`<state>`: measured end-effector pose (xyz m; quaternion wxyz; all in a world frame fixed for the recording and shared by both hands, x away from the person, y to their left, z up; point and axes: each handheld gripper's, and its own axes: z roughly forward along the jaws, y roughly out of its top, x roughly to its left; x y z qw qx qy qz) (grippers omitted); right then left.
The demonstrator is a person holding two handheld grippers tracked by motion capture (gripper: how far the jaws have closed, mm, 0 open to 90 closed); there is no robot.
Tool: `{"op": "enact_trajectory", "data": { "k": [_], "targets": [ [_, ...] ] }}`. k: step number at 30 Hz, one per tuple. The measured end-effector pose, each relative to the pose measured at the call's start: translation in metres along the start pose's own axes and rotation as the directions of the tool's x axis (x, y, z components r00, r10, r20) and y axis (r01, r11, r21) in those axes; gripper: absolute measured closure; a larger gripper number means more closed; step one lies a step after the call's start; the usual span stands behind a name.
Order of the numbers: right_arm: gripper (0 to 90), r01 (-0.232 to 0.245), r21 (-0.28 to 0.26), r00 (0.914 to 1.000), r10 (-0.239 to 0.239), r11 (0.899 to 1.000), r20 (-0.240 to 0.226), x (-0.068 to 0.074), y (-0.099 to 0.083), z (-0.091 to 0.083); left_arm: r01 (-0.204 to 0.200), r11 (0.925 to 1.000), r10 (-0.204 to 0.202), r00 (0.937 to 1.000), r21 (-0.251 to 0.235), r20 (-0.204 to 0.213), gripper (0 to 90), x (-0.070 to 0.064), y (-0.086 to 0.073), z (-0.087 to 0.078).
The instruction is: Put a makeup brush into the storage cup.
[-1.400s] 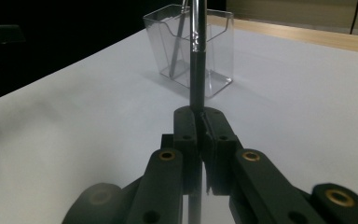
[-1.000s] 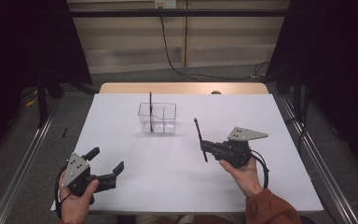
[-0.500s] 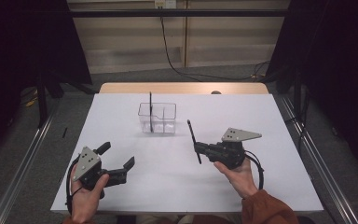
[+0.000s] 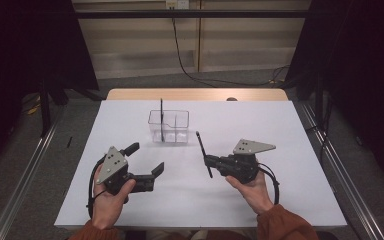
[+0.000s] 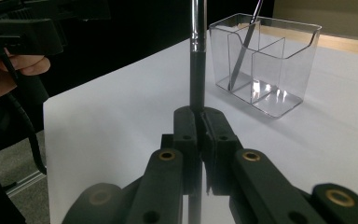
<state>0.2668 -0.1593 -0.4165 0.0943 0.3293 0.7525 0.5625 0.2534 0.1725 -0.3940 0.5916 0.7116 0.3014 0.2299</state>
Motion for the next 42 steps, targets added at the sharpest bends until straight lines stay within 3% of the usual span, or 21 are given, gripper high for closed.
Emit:
{"op": "enact_trajectory", "data": {
  "k": [11, 16, 24, 27, 32, 39, 42],
  "targets": [
    [84.6, 0.004, -0.004, 1.0, -0.004, 1.0, -0.004, 0.003, -0.001, 0.004, -0.009, 1.0, 0.009, 0.999, 0.001, 0.045, 2.6, -0.008, 0.017, 0.022],
    [84.5, 0.007, 0.001, 0.9999, -0.007, 1.0, -0.015, 0.006, -0.002, 0.006, 0.001, 0.9999, 0.0, 0.9972, -0.017, 0.074, 2.9, -0.012, 0.019, 0.031],
    [84.5, 0.013, 0.008, 0.9992, -0.012, 1.0, -0.037, 0.012, -0.003, 0.012, -0.01, 0.9999, 0.01, 0.9951, -0.004, 0.099, 2.7, -0.024, 0.018, 0.044],
    [84.5, 0.016, 0.004, 0.9989, -0.016, 1.0, -0.045, 0.013, -0.003, 0.013, -0.053, 0.9986, 0.052, 0.9921, 0.001, 0.114, 3.3, -0.029, 0.02, 0.049],
    [84.5, 0.019, -0.008, 0.9988, -0.019, 1.0, -0.045, 0.014, -0.003, 0.013, -0.025, 0.9997, 0.023, 0.9892, 0.008, 0.145, 4.1, -0.034, 0.02, 0.057],
    [84.5, 0.027, -0.01, 0.9981, -0.028, 1.0, -0.055, 0.015, -0.003, 0.013, -0.035, 0.9986, 0.028, 0.9856, 0.039, 0.167, 5.0, -0.04, 0.02, 0.065],
    [84.5, 0.029, -0.008, 0.998, -0.03, 1.0, -0.055, 0.016, -0.003, 0.013, -0.012, 0.9991, 0.004, 0.9835, 0.042, 0.181, 10.2, -0.041, 0.017, 0.067]
  ]
}}
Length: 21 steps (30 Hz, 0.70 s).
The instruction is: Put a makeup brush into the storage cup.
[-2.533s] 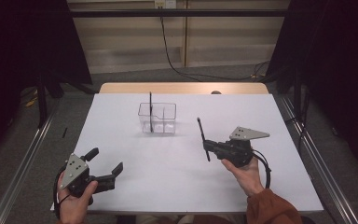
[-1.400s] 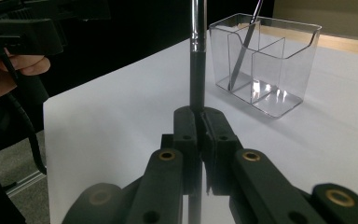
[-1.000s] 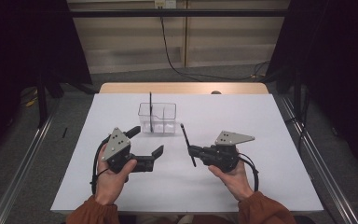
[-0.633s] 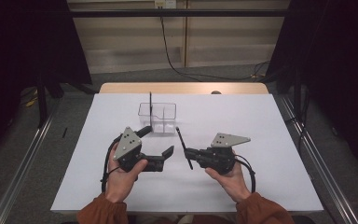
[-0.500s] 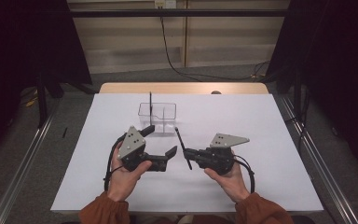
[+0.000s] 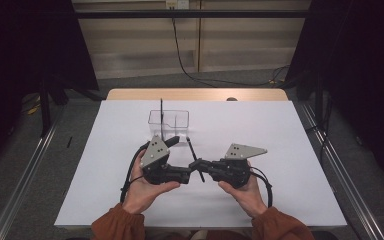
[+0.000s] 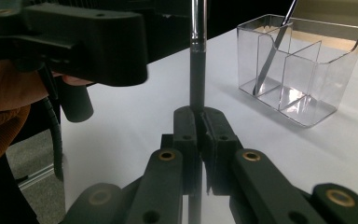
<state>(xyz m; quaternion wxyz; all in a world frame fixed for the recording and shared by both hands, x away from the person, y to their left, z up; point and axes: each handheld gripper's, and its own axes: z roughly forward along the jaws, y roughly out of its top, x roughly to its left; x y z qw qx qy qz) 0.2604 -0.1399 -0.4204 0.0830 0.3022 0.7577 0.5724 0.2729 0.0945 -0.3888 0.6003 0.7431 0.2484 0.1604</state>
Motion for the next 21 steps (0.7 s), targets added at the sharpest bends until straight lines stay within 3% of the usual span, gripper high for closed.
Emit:
{"op": "enact_trajectory", "data": {
  "k": [5, 12, 21],
  "targets": [
    [84.5, 0.003, 0.008, 1.0, -0.003, 1.0, 0.002, 0.001, -0.0006, 0.0017, 0.019, 0.9998, -0.019, 0.9998, -0.005, -0.001, 33.0, 0.0018, -0.001, 0.0004],
    [84.5, 0.005, 0.012, 0.9999, -0.005, 1.0, 0.009, 0.0016, -0.0012, 0.0038, 0.079, 0.9962, -0.079, 0.9969, 0.035, -0.006, 47.5, 0.0039, -0.0031, 0.0006],
    [84.5, 0.002, 0.011, 0.9999, -0.002, 1.0, 0.012, 0.0009, -0.001, 0.0033, 0.144, 0.9873, -0.146, 0.9889, 0.068, 0.027, 62.3, 0.0053, -0.0041, 0.0047]
  ]
}}
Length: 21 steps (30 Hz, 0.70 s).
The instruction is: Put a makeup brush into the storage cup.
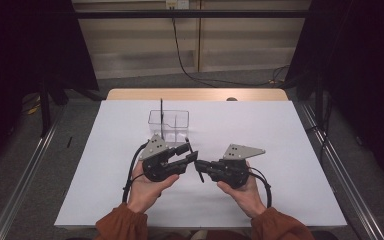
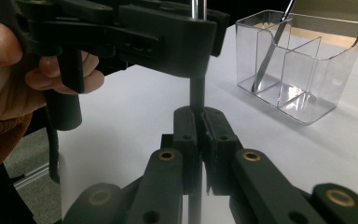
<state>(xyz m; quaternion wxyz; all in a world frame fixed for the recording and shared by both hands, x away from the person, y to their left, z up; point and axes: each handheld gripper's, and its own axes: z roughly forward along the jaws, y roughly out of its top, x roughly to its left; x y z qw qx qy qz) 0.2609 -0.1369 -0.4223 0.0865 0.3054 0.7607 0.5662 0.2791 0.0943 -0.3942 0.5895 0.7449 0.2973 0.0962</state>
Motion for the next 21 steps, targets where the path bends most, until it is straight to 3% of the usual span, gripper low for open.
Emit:
{"op": "enact_trajectory", "data": {
  "k": [2, 4, 7, 11, 21],
  "targets": [
    [84.5, -0.002, -0.002, 1.0, 0.002, 1.0, 0.003, -0.0002, 0.0, 0.0, -0.001, 1.0, 0.001, 1.0, 0.007, 0.004, 65.4, -0.0005, -0.0006, 0.0016],
    [84.5, -0.001, -0.001, 1.0, 0.001, 1.0, 0.002, -0.0006, 0.0001, 0.0, 0.013, 0.9998, -0.014, 0.9997, -0.016, -0.019, 69.3, -0.0013, -0.0004, 0.0023],
    [84.5, 0.0, -0.002, 1.0, 0.0, 1.0, 0.002, -0.0003, 0.0004, -0.0004, 0.026, 0.9996, -0.026, 0.9997, -0.007, -0.005, 70.1, 0.0006, 0.002, 0.0027],
    [84.5, 0.001, 0.002, 1.0, -0.001, 1.0, -0.001, -0.0003, 0.0002, -0.0002, 0.012, 0.9999, -0.012, 0.9998, -0.003, 0.013, 77.9, -0.0007, 0.0022, 0.0026],
    [84.3, 0.009, 0.009, 0.9999, -0.009, 1.0, -0.006, 0.0011, -0.0008, 0.0017, 0.027, 0.9996, -0.027, 0.9982, -0.005, 0.054, 82.2, 0.0001, -0.0001, 0.0007]
  ]
}}
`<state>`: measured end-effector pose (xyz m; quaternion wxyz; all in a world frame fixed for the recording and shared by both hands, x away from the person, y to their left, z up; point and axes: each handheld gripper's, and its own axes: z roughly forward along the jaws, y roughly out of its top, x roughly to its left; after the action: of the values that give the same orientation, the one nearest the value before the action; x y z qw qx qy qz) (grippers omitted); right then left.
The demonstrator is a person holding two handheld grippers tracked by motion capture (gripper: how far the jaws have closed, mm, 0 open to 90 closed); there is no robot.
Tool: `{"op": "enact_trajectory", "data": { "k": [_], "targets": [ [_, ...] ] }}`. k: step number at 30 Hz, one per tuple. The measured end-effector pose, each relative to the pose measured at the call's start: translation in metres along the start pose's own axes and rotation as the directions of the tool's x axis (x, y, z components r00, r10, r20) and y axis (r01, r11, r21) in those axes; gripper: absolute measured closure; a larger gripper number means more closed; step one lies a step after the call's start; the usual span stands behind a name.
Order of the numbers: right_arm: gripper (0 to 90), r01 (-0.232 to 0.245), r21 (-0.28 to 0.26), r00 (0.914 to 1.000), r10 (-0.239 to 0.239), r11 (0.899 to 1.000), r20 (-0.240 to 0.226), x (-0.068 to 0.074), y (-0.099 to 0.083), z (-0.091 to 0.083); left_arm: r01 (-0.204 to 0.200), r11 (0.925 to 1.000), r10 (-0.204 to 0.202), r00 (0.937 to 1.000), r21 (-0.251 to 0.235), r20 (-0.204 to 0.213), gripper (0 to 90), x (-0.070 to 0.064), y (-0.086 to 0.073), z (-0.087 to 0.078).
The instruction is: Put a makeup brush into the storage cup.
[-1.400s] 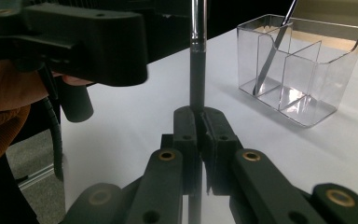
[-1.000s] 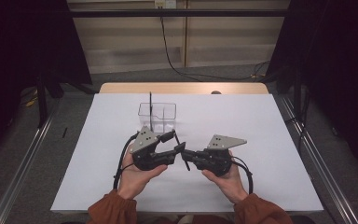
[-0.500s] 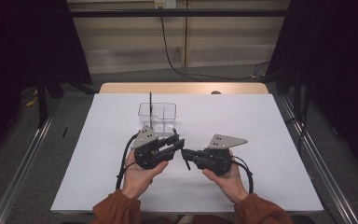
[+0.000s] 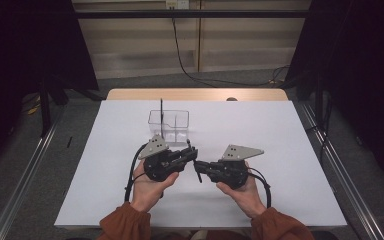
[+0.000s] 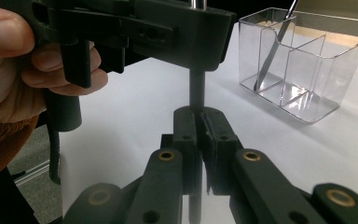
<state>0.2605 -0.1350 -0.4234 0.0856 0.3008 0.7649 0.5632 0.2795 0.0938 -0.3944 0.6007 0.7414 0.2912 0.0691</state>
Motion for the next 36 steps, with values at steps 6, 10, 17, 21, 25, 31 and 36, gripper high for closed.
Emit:
{"op": "enact_trajectory", "data": {
  "k": [6, 10, 17, 21, 25, 31, 36],
  "targets": [
    [83.8, -0.003, -0.009, 1.0, 0.003, 1.0, -0.009, -0.0001, 0.0001, 0.0007, -0.003, 0.9999, 0.003, 1.0, -0.011, 0.007, 83.9, -0.003, 0.0006, 0.0003],
    [83.3, -0.007, -0.015, 0.9999, 0.006, 1.0, -0.008, -0.0006, 0.0001, 0.0011, -0.011, 0.9999, 0.011, 0.9999, -0.013, -0.001, 84.0, -0.0035, 0.0012, 0.0004],
    [77.0, -0.017, -0.024, 0.9998, 0.017, 1.0, -0.01, -0.0031, 0.0001, -0.0006, -0.013, 0.9998, 0.013, 0.9999, -0.013, 0.003, 84.0, -0.003, 0.0023, -0.0001],
    [70.1, -0.02, -0.022, 0.9998, 0.02, 1.0, -0.007, -0.0035, 0.0002, -0.0011, -0.008, 0.9999, 0.008, 1.0, -0.014, -0.001, 83.9, -0.0018, 0.0027, -0.0008],
    [66.0, -0.021, -0.027, 0.9998, 0.02, 0.999, -0.008, -0.0037, 0.0006, -0.0022, -0.011, 0.9998, 0.011, 0.9999, -0.016, -0.009, 83.9, -0.0013, 0.0031, -0.0009],
    [48.3, -0.026, -0.028, 0.9997, 0.026, 0.999, -0.001, -0.0032, 0.0011, -0.0024, -0.01, 0.9999, 0.009, 0.9999, -0.01, -0.008, 83.9, 0.0011, 0.0044, -0.0016],
    [34.5, -0.023, -0.034, 0.9996, 0.024, 0.999, 0.014, -0.0038, 0.0015, -0.0027, -0.008, 0.9999, 0.007, 0.9999, -0.012, -0.015, 83.9, 0.0022, 0.0048, -0.0032]
  ]
}}
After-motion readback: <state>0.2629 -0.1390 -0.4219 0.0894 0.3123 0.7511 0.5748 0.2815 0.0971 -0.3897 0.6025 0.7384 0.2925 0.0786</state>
